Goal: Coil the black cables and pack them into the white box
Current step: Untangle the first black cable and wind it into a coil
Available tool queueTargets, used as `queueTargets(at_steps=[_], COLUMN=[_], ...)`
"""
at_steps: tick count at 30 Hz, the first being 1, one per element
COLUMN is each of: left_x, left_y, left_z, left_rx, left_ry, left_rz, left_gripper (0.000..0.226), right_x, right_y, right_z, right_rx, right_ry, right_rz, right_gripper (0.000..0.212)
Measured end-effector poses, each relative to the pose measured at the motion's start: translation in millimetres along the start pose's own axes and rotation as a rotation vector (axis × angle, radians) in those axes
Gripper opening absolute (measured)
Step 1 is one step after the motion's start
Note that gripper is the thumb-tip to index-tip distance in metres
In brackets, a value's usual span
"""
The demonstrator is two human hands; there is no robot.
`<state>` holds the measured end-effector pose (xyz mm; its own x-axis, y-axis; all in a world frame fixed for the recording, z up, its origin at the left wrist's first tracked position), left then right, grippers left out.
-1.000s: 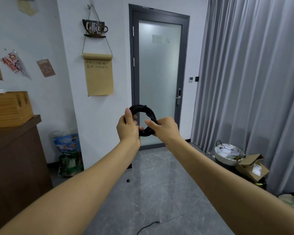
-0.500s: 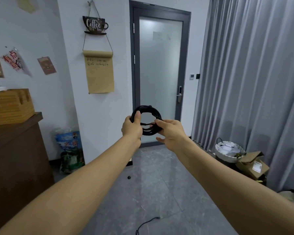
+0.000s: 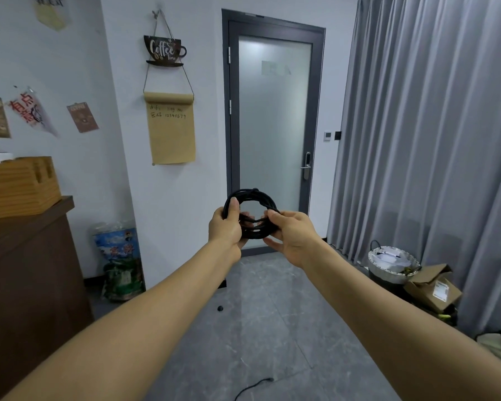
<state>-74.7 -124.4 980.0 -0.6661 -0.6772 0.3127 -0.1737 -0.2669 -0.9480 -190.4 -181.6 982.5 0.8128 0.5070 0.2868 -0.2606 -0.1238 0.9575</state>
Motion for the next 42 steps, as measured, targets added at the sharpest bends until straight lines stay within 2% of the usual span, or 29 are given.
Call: queueTargets(at_steps=[8,17,20,24,26,32,42], left_x=[-0.4,-5.1,-7.3,-2.2,-3.4,-6.9,-2.5], left_y=[2.7,2.8,2.6,4.6,7.1,13.9,15.9], left_z=[-2.4,-5.9,-4.4,-6.8,-6.7,-5.2,-6.6], left_rx=[-0.098,-0.142,-0.159,-0.192,-0.216,-0.193,-0.148], left_ry=[0.026,0.074,0.126,0.261,0.278,0.310,0.375], left_rz=[-0.202,-0.286,-0.269,-0.125,-0.082,-0.108,-0.184], left_gripper=[0.029,0.033,0.031,0.021,0.015,0.014,0.009], right_x=[4.8,13.2,15.0,11.7,9.5,-4.1,-7.3], right_y=[3.1,3.2,1.1,5.2,5.6,-1.4,0.6], right_z=[0.1,0.2,0.7,4.2,6.2,11.0,10.7], right_rx=[0.032,0.035,0.028,-0.005,-0.013,0.015,0.066], right_ry=[0.016,0.038,0.045,0.021,-0.005,-0.133,-0.151], right_rz=[0.034,0.090,0.105,0.085,0.067,0.131,0.187], right_gripper=[0.018,0.019,0.016,0.018,0.019,0.023,0.018])
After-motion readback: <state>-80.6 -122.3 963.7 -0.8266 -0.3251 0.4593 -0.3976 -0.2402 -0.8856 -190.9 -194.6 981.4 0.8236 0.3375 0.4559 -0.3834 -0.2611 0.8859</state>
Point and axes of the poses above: each hand's wrist, its own z-axis towards the middle knuckle, its own x-axis out of the palm, y = z × x, the point moved 6 cm from there along z, towards the middle knuckle, and after that the axes turned 5 degrees about z, right-handed, at the moved point
